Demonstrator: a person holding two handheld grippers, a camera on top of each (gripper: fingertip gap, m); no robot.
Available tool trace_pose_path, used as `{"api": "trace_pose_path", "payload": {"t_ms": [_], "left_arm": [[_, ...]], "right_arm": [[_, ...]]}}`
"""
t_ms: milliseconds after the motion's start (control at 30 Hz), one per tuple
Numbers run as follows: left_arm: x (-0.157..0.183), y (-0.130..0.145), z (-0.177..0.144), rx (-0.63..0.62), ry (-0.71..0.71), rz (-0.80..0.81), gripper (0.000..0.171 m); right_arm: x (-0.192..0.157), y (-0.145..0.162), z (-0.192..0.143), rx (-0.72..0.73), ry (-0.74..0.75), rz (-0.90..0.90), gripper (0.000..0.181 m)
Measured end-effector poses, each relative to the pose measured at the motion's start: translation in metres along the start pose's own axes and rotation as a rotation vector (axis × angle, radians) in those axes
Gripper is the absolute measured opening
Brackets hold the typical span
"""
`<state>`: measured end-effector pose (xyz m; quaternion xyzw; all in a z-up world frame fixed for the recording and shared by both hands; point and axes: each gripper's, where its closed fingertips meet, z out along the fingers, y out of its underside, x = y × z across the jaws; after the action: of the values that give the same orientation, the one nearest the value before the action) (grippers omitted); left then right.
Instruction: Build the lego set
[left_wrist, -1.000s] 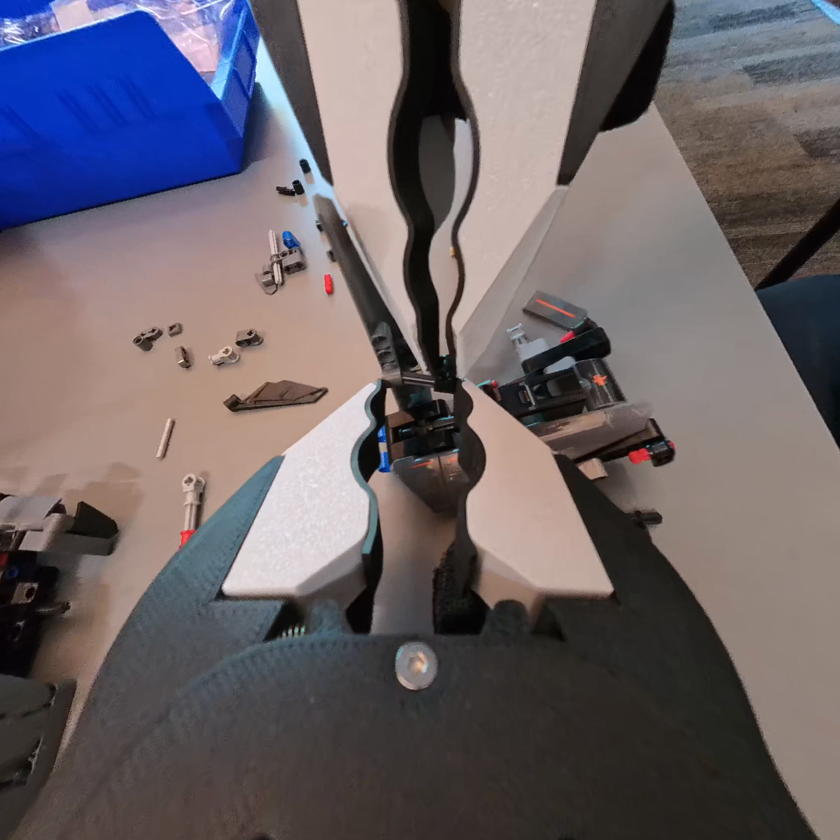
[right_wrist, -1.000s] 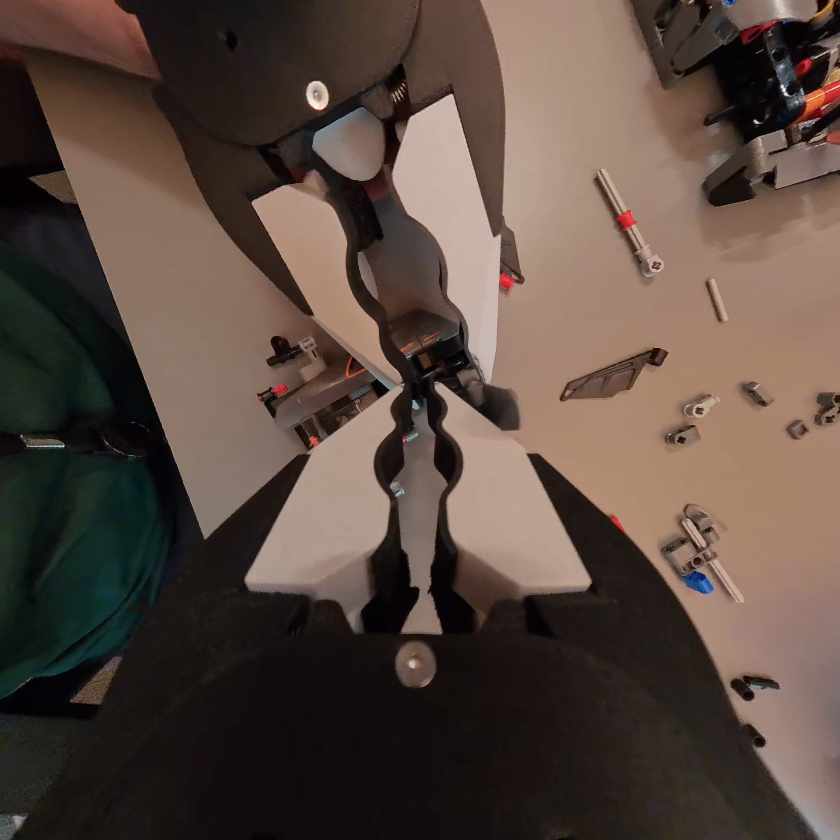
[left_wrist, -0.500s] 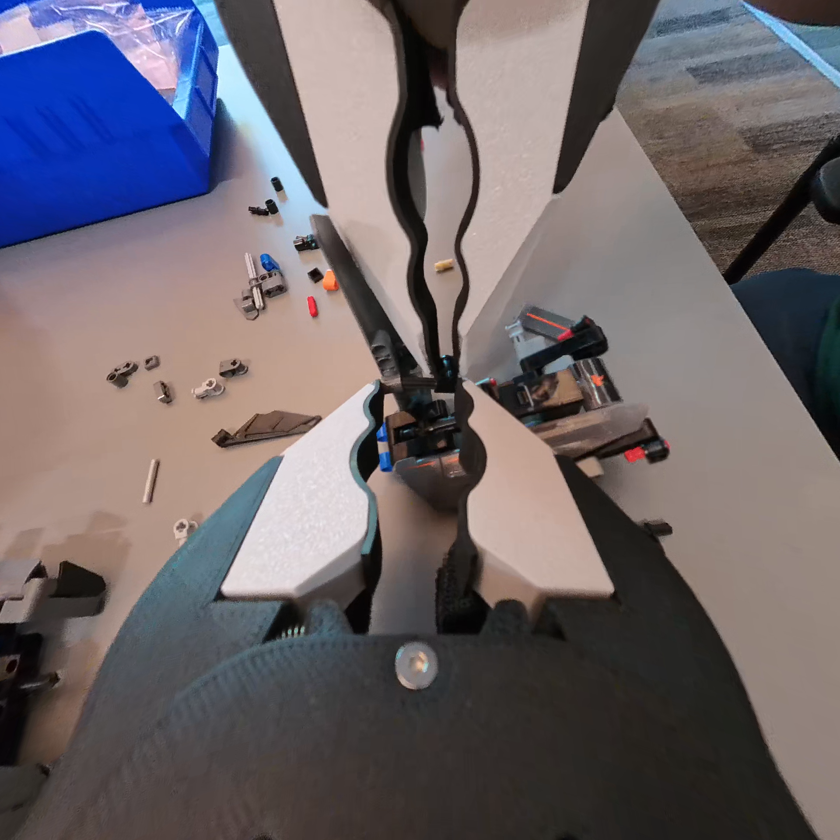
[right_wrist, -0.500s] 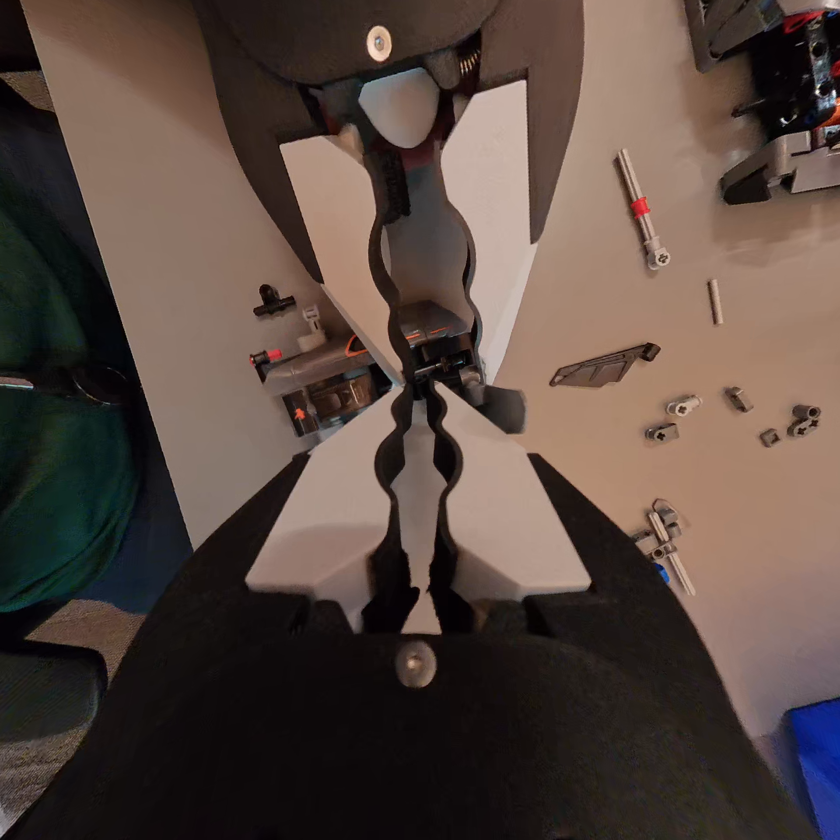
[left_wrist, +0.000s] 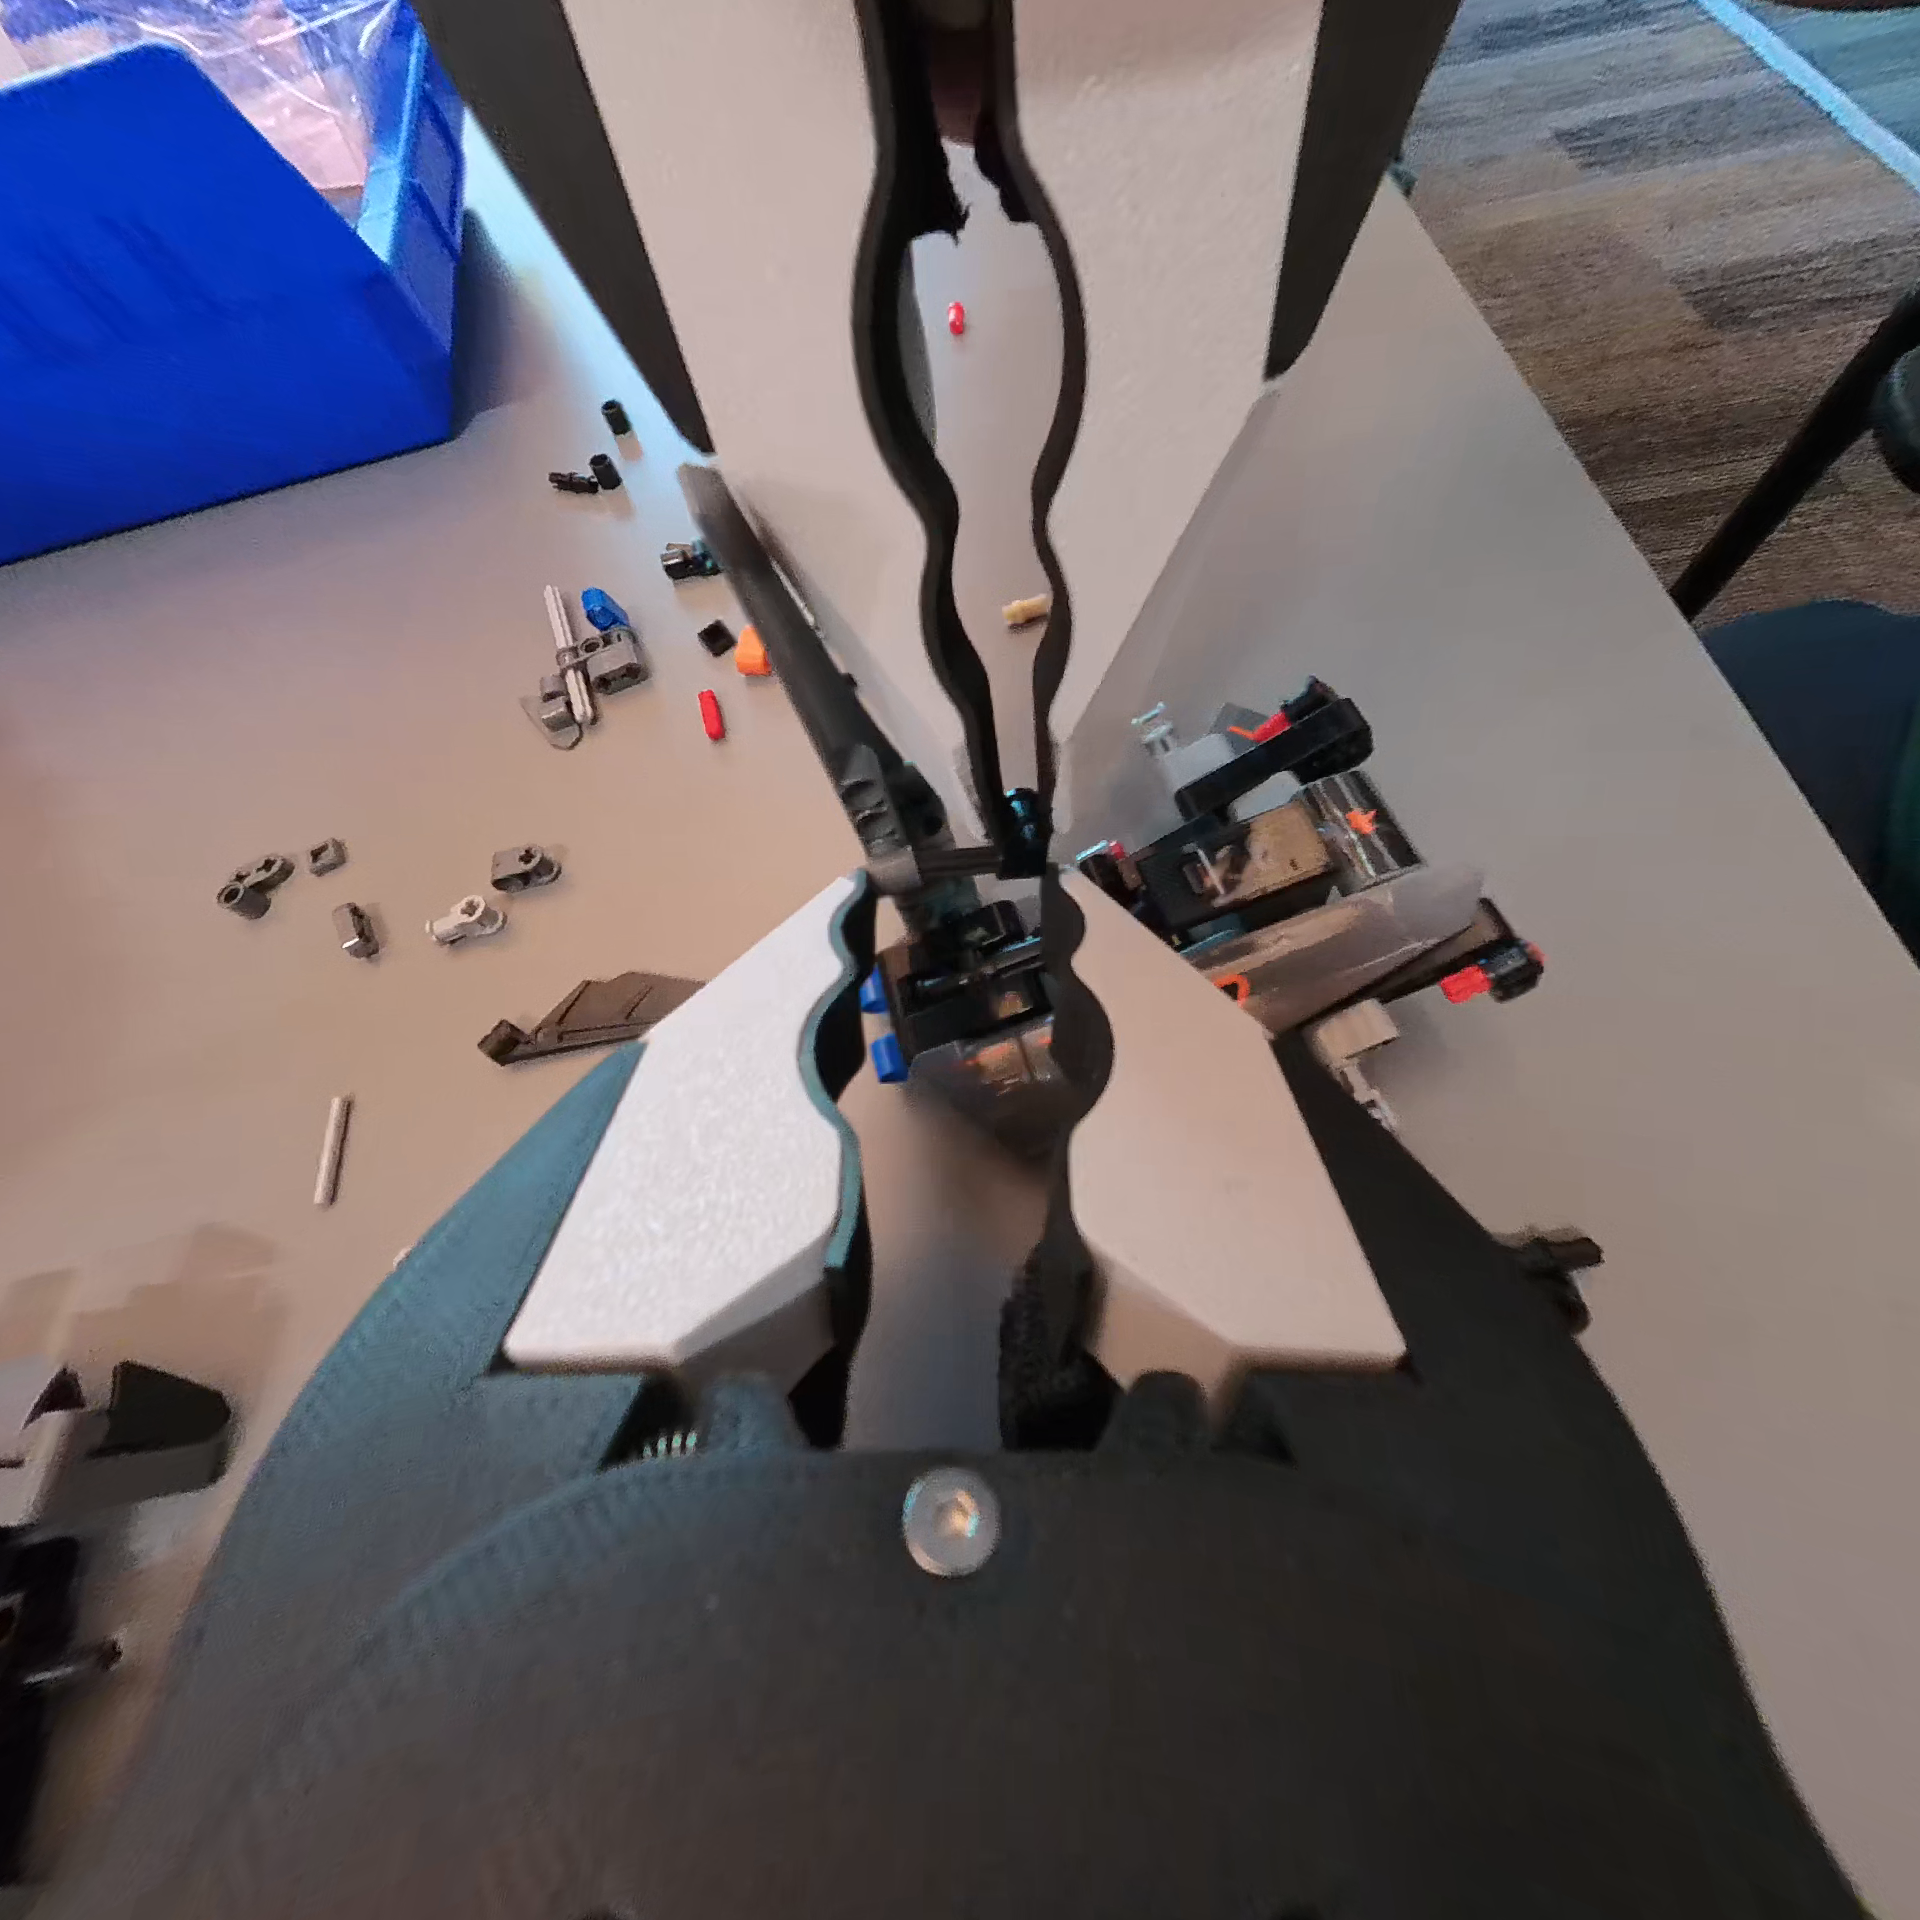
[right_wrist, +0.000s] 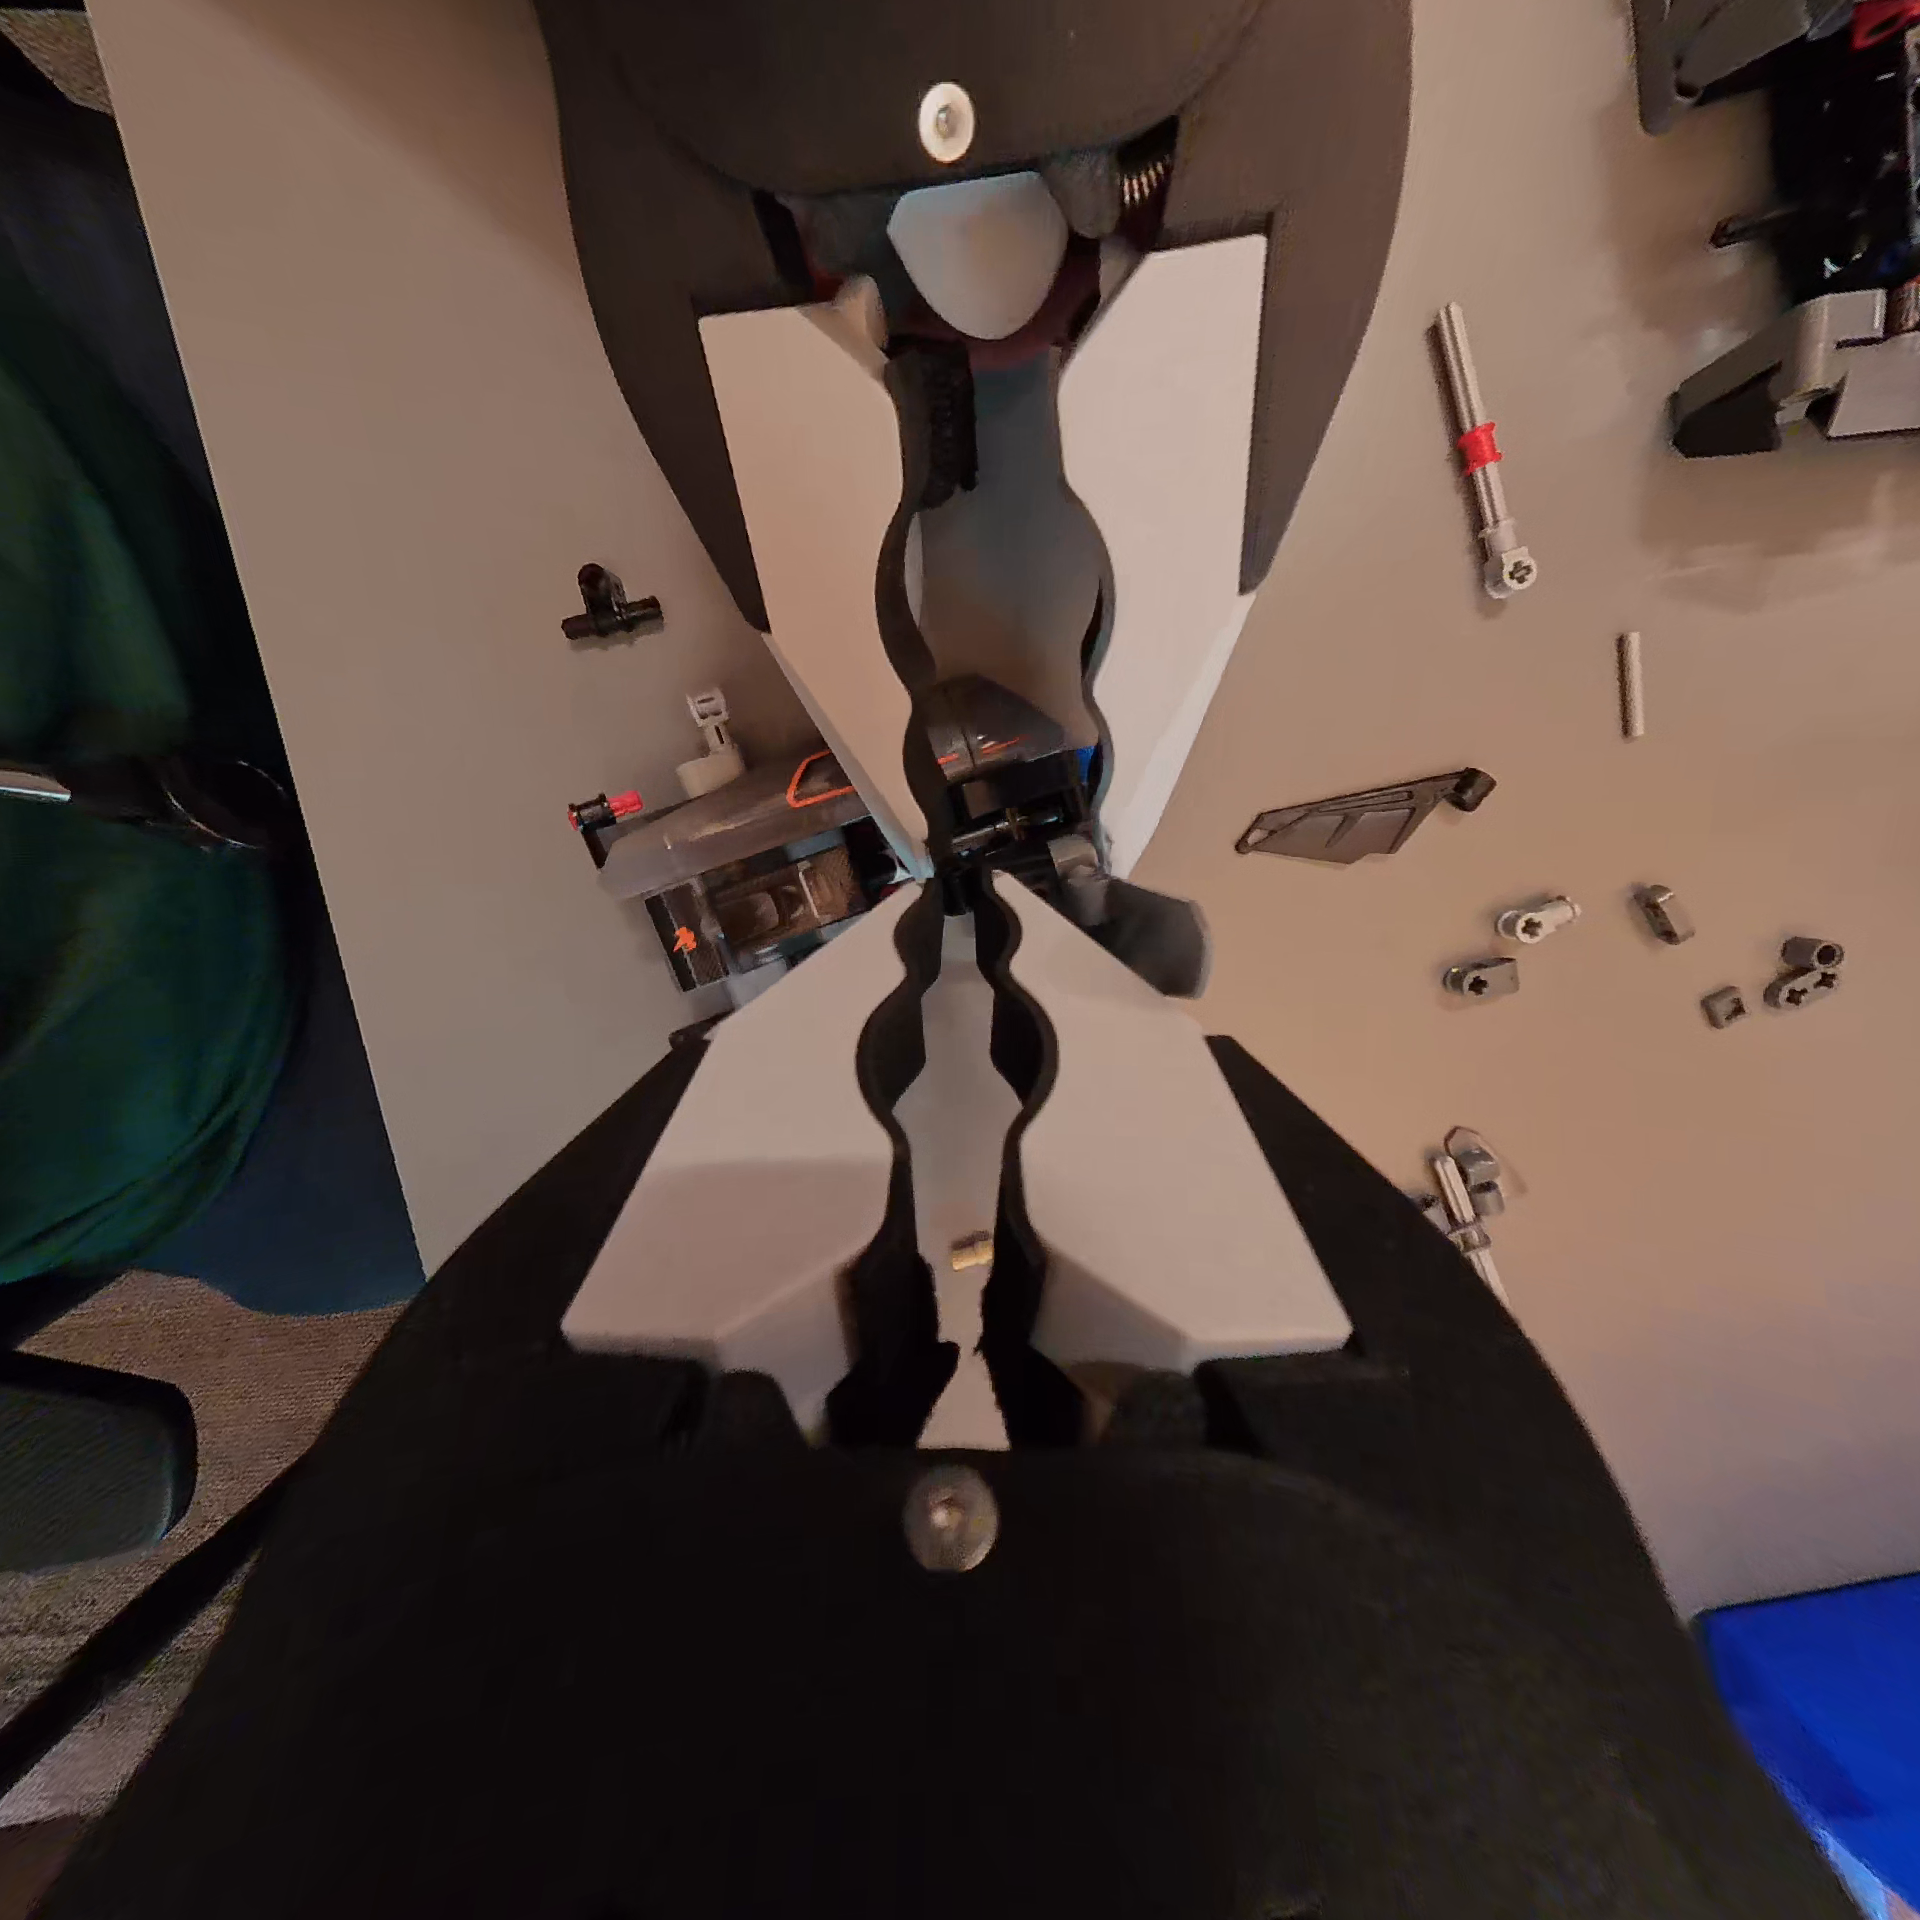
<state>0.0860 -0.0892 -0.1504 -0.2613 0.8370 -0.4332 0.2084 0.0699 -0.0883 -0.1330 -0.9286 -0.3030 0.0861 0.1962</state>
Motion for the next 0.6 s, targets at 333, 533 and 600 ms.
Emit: {"api": "trace_pose_path", "payload": {"t_ms": [333, 533, 600], "left_arm": [[-0.001, -0.004, 0.005, -0.008, 0.013, 0.018, 0.034], [-0.002, -0.008, 0.011, -0.011, 0.024, 0.027, 0.034], [-0.001, -0.008, 0.012, -0.008, 0.032, 0.028, 0.034]], "right_arm": [[-0.002, 0.008, -0.003, -0.047, -0.047, -0.074, 0.004], [0.001, 0.012, -0.004, -0.047, -0.041, -0.081, 0.004], [0.0, 0.013, -0.004, -0.044, -0.049, -0.094, 0.004]]}}
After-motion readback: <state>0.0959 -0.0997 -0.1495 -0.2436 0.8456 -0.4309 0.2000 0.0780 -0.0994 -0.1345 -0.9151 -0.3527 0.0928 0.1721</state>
